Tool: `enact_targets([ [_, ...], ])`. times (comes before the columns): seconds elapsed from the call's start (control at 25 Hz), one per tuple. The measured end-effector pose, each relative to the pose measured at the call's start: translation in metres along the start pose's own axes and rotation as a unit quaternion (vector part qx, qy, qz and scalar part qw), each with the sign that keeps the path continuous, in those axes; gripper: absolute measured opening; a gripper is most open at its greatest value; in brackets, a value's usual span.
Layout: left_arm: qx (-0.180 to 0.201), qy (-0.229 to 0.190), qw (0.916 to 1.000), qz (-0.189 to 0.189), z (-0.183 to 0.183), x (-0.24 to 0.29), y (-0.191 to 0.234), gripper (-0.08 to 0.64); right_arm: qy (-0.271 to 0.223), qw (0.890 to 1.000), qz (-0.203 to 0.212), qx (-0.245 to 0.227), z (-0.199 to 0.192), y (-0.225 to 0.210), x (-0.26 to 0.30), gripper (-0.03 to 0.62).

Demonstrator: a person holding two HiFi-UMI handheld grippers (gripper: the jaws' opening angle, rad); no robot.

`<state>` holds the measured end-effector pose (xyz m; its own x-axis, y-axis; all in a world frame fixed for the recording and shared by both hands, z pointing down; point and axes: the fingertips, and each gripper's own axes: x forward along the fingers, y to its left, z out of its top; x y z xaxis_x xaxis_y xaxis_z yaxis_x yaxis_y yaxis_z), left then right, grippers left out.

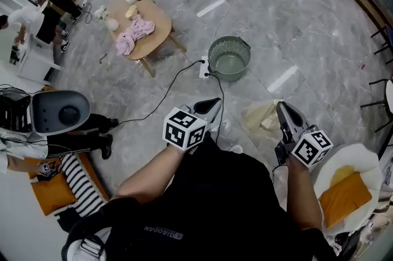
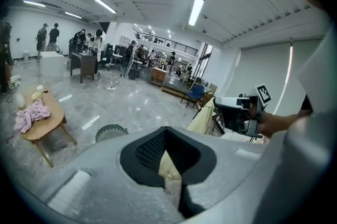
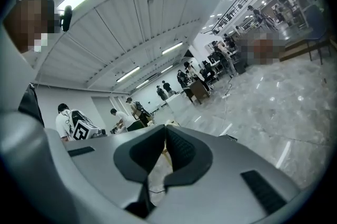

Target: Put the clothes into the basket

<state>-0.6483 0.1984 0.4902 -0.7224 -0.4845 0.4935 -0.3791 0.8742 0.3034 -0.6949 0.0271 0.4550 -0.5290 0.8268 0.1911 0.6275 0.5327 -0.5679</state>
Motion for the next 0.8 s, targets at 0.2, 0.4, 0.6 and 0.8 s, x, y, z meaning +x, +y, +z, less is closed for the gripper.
enact_targets([
  [0.2, -0.012, 0.006, 0.9999, -0.001, 0.008, 0.005, 0.046, 0.000, 0.005, 1.000, -0.007, 0.003, 0.012, -0.004, 0.047, 0.025],
  [0.4, -0.012, 0.011, 0.9998, -0.008, 0.038, 0.016, 0.108, 0.000, 0.023, 0.999, -0.024, 0.007, 0.019, -0.007, 0.109, 0.025],
  [0.6, -0.012, 0.010, 0.9996, -0.022, 0.062, 0.027, 0.164, 0.000, 0.034, 0.998, -0.045, 0.013, 0.020, -0.014, 0.167, 0.025],
  [0.8, -0.015, 0.021, 0.9989, -0.037, 0.070, 0.031, 0.210, 0.000, 0.037, 0.996, -0.074, 0.021, 0.021, -0.019, 0.209, 0.025],
])
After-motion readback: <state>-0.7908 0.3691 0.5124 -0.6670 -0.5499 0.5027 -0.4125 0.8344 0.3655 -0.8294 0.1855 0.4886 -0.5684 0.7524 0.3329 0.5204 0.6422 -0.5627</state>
